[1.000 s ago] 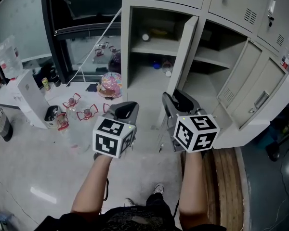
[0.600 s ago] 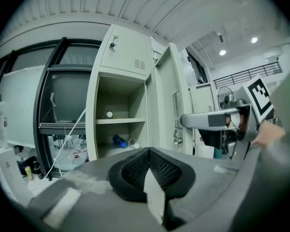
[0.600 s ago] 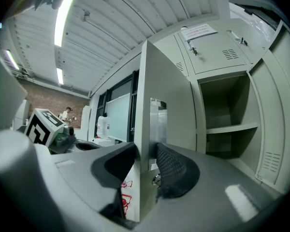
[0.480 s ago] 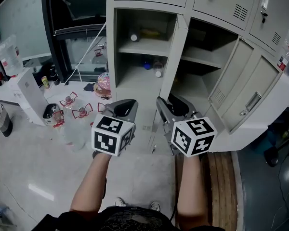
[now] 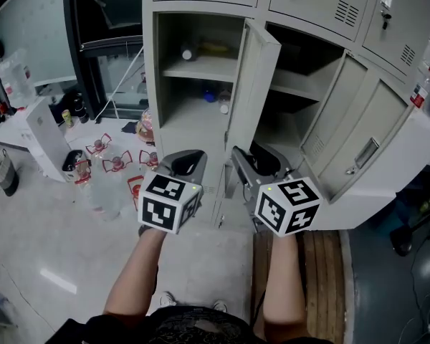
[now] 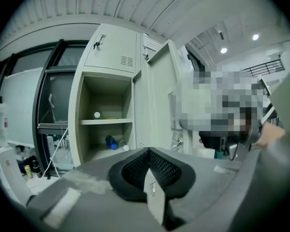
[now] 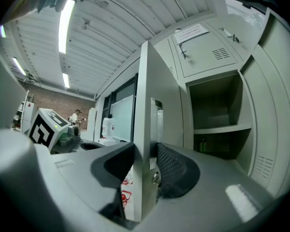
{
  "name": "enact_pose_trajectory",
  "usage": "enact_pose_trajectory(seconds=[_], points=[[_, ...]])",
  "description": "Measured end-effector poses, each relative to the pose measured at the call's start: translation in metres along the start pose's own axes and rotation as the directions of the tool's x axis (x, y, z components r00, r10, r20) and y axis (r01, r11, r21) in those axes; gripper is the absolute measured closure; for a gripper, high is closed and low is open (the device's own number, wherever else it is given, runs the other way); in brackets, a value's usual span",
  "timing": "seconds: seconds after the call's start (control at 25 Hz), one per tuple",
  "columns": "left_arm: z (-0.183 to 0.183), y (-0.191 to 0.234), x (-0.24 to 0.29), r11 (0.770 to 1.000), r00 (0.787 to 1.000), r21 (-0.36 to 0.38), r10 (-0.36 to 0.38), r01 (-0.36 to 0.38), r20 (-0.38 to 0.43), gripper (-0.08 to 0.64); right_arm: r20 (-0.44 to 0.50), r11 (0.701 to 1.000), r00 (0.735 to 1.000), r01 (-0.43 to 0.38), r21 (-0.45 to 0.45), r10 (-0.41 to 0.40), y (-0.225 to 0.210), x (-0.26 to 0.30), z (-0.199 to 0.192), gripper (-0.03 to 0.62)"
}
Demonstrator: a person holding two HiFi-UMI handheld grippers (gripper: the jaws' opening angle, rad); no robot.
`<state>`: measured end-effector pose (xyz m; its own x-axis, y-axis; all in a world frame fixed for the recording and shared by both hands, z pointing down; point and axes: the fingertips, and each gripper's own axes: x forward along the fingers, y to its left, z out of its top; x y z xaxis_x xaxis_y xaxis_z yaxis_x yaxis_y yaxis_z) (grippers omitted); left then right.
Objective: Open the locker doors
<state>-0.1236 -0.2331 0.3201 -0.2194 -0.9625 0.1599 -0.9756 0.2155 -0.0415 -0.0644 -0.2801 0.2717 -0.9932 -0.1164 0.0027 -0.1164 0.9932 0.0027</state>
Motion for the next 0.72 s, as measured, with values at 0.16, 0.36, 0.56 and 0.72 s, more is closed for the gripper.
enact_pose_trajectory(seconds=[0.16,0.36,0.56,0.72], points=[[0.002,-0.009,0.005,1.000,1.000,-0.007,0.018,-0.018,0.000,0.561,0.000,1.000,1.000,-0.006,-0.004,0.006,-0.013,-0.010,0.001,0.446],[0.003,-0.020,0.012,0.999,0.999,-0.016,0.038,-0.038,0.002,0.561,-0.007,1.000,1.000,-0.011,-0.011,0.011,-0.028,-0.020,0.001,0.451],[0.002,-0.031,0.016,0.998,0.998,-0.024,0.065,-0.065,0.004,0.561,-0.008,1.000,1.000,-0.015,-0.019,0.015,-0.044,-0.030,0.001,0.457],[0.001,-0.036,0.016,0.995,0.995,-0.033,0.097,-0.097,0.003,0.561,-0.003,1.000,1.000,-0.016,-0.018,0.016,-0.056,-0.035,0.001,0.466]])
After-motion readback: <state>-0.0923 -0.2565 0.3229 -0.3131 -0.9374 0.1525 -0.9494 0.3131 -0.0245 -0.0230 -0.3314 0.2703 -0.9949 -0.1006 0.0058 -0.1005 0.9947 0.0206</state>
